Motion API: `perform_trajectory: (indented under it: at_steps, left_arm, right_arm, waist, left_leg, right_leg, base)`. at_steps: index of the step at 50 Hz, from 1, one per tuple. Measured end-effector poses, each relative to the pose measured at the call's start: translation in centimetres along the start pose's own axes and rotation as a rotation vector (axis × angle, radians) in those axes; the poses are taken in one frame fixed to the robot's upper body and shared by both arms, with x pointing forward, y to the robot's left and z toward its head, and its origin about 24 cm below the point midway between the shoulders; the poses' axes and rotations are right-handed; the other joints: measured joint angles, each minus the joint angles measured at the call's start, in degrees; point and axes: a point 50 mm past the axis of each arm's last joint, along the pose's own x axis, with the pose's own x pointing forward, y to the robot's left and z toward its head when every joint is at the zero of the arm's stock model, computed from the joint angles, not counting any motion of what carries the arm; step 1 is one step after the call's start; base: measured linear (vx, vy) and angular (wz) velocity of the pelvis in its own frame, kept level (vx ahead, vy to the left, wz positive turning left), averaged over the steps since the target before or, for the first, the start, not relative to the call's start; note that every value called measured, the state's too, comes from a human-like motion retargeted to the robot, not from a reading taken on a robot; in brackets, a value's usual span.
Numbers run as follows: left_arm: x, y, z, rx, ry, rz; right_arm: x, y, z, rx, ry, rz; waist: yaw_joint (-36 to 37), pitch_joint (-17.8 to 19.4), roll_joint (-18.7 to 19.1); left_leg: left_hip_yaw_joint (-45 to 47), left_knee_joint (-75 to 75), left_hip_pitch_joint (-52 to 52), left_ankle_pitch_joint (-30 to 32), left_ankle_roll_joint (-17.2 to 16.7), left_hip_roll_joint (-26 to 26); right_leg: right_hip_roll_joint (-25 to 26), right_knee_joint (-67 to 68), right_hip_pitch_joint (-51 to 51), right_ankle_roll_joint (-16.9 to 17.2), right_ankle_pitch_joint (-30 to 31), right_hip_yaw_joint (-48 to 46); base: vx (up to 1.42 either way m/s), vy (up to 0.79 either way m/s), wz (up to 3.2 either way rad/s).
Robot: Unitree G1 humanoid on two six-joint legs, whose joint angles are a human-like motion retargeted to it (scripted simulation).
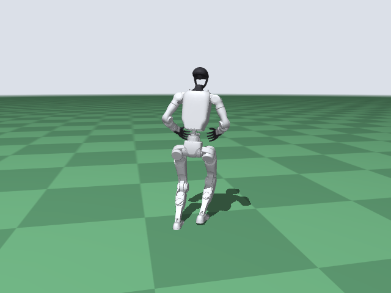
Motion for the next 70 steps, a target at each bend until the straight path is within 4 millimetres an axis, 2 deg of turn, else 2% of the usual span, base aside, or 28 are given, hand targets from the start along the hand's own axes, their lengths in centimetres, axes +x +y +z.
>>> perform_trajectory:
  at_steps: [5, 10, 15, 18, 21, 25, 27, 30, 35, 38, 40, 42, 45, 48, 51, 53, 56, 59, 61, 63, 65, 70]
  left_arm:
    - [0.5, 0.3, 0.3, 0.028, -0.023, 0.035]
    - [0.2, 0.9, 0.4, 0.05, -0.038, 0.078]
    - [-0.6, 1.6, 0.2, 0.023, -0.037, 0.149]
    - [-1.5, 2.0, -0.3, -0.015, -0.025, 0.199]
    - [-2.1, 2.4, -0.3, -0.04, -0.029, 0.225]
    - [-2.8, 2.4, -0.5, -0.082, -0.023, 0.24]
    - [-2.6, 2.3, -0.4, -0.111, -0.034, 0.243]
    - [-1.8, 2.0, 0.8, -0.125, -0.091, 0.241]
    - [1.8, 0.9, 5.2, -0.083, -0.275, 0.209]
    - [3.5, -0.6, 8.2, -0.089, -0.393, 0.135]
    - [4.0, -1.5, 9.9, -0.094, -0.466, 0.079]
    - [3.9, -2.3, 11.0, -0.101, -0.519, 0.029]
    - [3.5, -3.4, 11.6, -0.118, -0.563, -0.035]
    - [2.9, -4.2, 11.0, -0.145, -0.556, -0.096]
    - [2.4, -4.5, 9.7, -0.182, -0.497, -0.132]
    - [2.0, -4.2, 8.4, -0.205, -0.439, -0.125]
    - [1.2, -3.1, 5.7, -0.218, -0.321, -0.051]
    - [0.3, -1.2, 2.9, -0.197, -0.195, 0.071]
    - [-0.7, -0.1, 1.2, -0.186, -0.113, 0.147]
    - [-1.9, 0.8, -0.3, -0.176, -0.045, 0.198]
    - [-3.2, 1.4, -1.2, -0.165, -0.001, 0.225]
    - [-5.6, 2.1, -1.9, -0.14, 0.043, 0.243]
  right_arm:
    - [-0.4, 0.1, -0.4, 0.055, -0.001, -0.035]
    - [-0.3, -0.3, 0.3, 0.072, -0.038, -0.078]
    - [0.8, -2.1, 2.5, 0.006, -0.116, -0.149]
    - [1.1, -3.1, 3.4, 0.002, -0.15, -0.201]
    - [0.8, -3.3, 3.3, 0.041, -0.157, -0.239]
    - [-0.2, -2.5, 1.9, 0.093, -0.116, -0.249]
    - [-0.8, -2.0, 1.0, 0.111, -0.085, -0.236]
    - [-1.8, -1.3, -0.3, 0.126, -0.033, -0.225]
    - [-3.9, -0.3, -3.3, 0.141, 0.092, -0.249]
    - [-5.7, 0.0, -4.4, 0.157, 0.141, -0.248]
    - [-6.9, -0.1, -4.6, 0.166, 0.154, -0.249]
    - [-8.1, -0.1, -4.9, 0.178, 0.169, -0.26]
    - [-9.6, 0.1, -5.3, 0.208, 0.198, -0.285]
    - [-10.7, 0.1, -5.6, 0.233, 0.219, -0.33]
    - [-11.0, -0.4, -5.3, 0.242, 0.207, -0.383]
    - [-10.9, -1.1, -4.9, 0.224, 0.183, -0.417]
    - [-10.3, -2.5, -4.0, 0.157, 0.14, -0.471]
    - [-8.5, -4.8, -2.6, 0.053, 0.073, -0.538]
    - [-7.0, -6.0, -1.3, 0.009, 0.013, -0.577]
    - [-6.0, -6.7, -0.1, 0.001, -0.049, -0.61]
    - [-5.3, -7.1, 1.0, 0.019, -0.105, -0.631]
    - [-4.7, -5.8, 1.8, 0.116, -0.165, -0.607]
  waist:
    - [1.5, -1.6, -1.8]
    - [5.4, -2.0, -2.5]
    - [11.0, -1.4, -0.2]
    - [13.6, -2.1, -0.1]
    - [14.8, -2.9, -2.4]
    - [14.5, -4.0, -5.0]
    - [13.2, -4.3, -5.8]
    - [10.6, -4.3, -7.2]
    - [4.3, -4.0, -9.9]
    - [0.4, -4.8, -8.8]
    - [-1.1, -4.8, -6.1]
    - [-2.5, -4.9, -3.7]
    - [-4.0, -5.0, -0.8]
    - [-3.6, -4.7, 2.1]
    - [-2.0, -4.3, 4.6]
    - [-0.4, -4.1, 5.4]
    - [2.5, -3.7, 5.8]
    - [5.2, -2.6, 5.5]
    - [7.4, -2.9, 5.5]
    - [9.5, -3.9, 4.5]
    - [11.0, -4.9, 2.3]
    - [13.5, -7.6, -1.7]
  left_leg:
    - [1.6, -1.1, -1.0, 5.5, -1.5, 0.8]
    - [2.5, 10.1, -6.2, 12.4, -3.2, 4.5]
    - [2.1, 25.9, -16.6, 12.3, -0.4, 11.0]
    - [3.4, 26.9, -21.6, 11.0, 1.8, 12.0]
    - [6.3, 21.0, -21.9, 10.8, 3.0, 9.0]
    - [9.1, 11.4, -18.3, 10.7, 3.7, 3.9]
    - [9.4, 8.8, -15.9, 9.4, 5.0, 1.4]
    - [9.2, 9.0, -12.7, 4.2, 8.9, -1.8]
    - [6.8, 8.6, -8.5, -2.8, 13.4, -7.8]
    - [3.6, 4.2, -3.5, -2.2, 12.1, -8.7]
    - [1.7, 1.3, 1.5, 0.4, 9.4, -6.2]
    - [0.2, -0.9, 5.6, 7.6, 5.2, -3.8]
    - [-1.9, -1.3, 9.3, 18.8, -0.7, -1.0]
    - [-3.0, 3.9, 10.1, 27.3, -4.2, 2.7]
    - [-2.9, 12.6, 9.4, 30.3, -4.2, 6.5]
    - [-2.0, 19.7, 8.1, 29.3, -2.6, 8.9]
    - [-0.5, 30.8, 4.5, 25.2, 0.9, 12.3]
    - [0.5, 39.8, -2.5, 20.3, 5.4, 14.5]
    - [1.4, 42.8, -9.1, 17.4, 8.0, 15.8]
    - [2.9, 41.8, -15.0, 15.9, 9.7, 15.3]
    - [5.2, 36.9, -18.8, 15.5, 10.4, 12.7]
    - [10.6, 15.9, -20.5, 15.4, 8.6, 6.4]
  right_leg:
    - [-1.4, -4.1, 8.9, 1.7, 1.7, -2.4]
    - [2.2, -12.1, 16.8, 2.9, 0.3, -1.8]
    - [9.0, -16.3, 18.7, 0.5, -5.8, 0.9]
    - [10.4, -18.3, 19.7, 0.9, -5.7, 2.4]
    - [7.3, -19.8, 22.8, 3.5, -2.2, 2.5]
    - [2.4, -16.1, 25.5, 8.3, 9.6, 1.3]
    - [-0.3, -10.4, 25.1, 9.0, 13.0, 0.9]
    - [-4.5, 1.6, 22.4, 8.4, 16.1, 0.8]
    - [-10.0, 19.3, 11.5, 4.9, 16.0, 4.0]
    - [-9.4, 20.7, 4.1, 3.0, 14.8, 4.7]
    - [-6.2, 17.3, 1.0, 2.4, 15.0, 3.6]
    - [-3.1, 11.4, -0.7, 2.6, 15.3, 2.3]
    - [1.5, 0.5, -1.3, 4.0, 15.9, 1.0]
    - [6.5, -10.1, 0.3, 5.1, 15.9, 0.2]
    - [9.7, -16.1, 3.3, 4.2, 14.2, -0.3]
    - [10.4, -15.7, 5.4, 2.2, 11.0, -0.4]
    - [10.2, -11.3, 8.3, -2.1, 2.6, -0.6]
    - [9.1, -8.7, 11.7, -4.8, -4.6, -0.7]
    - [8.7, -8.9, 13.5, -5.2, -6.2, -0.8]
    - [7.3, -9.6, 15.9, -4.0, -5.8, -0.3]
    - [4.1, -11.0, 19.5, -1.2, -3.1, 0.2]
    - [-1.9, -14.0, 26.1, 7.2, 14.6, 0.9]
  base:
    - [-0.12, -0.06, -0.88]
    - [-0.03, -0.06, -0.86]
    - [0.12, -0.02, -0.98]
    - [0.3, 0.02, -0.67]
    - [0.42, 0.04, -0.06]
    - [0.46, 0.06, 0.3]
    - [0.46, 0.06, 0.47]
    - [0.49, 0.05, 0.5]
    - [0.55, 0.04, 0.84]
    - [0.64, 0.0, 0.84]
    - [0.7, -0.01, 0.46]
    - [0.72, -0.04, 0.53]
    - [0.7, -0.05, 0.6]
    - [0.67, -0.03, 0.54]
    - [0.67, -0.01, 0.55]
    - [0.68, -0.01, 0.65]
    - [0.68, 0.0, 0.71]
    - [0.69, 0.0, 0.84]
    - [0.68, 0.02, 0.58]
    - [0.73, 0.05, 0.58]
    - [0.76, 0.06, 0.66]
    - [0.74, 0.1, 0.53]
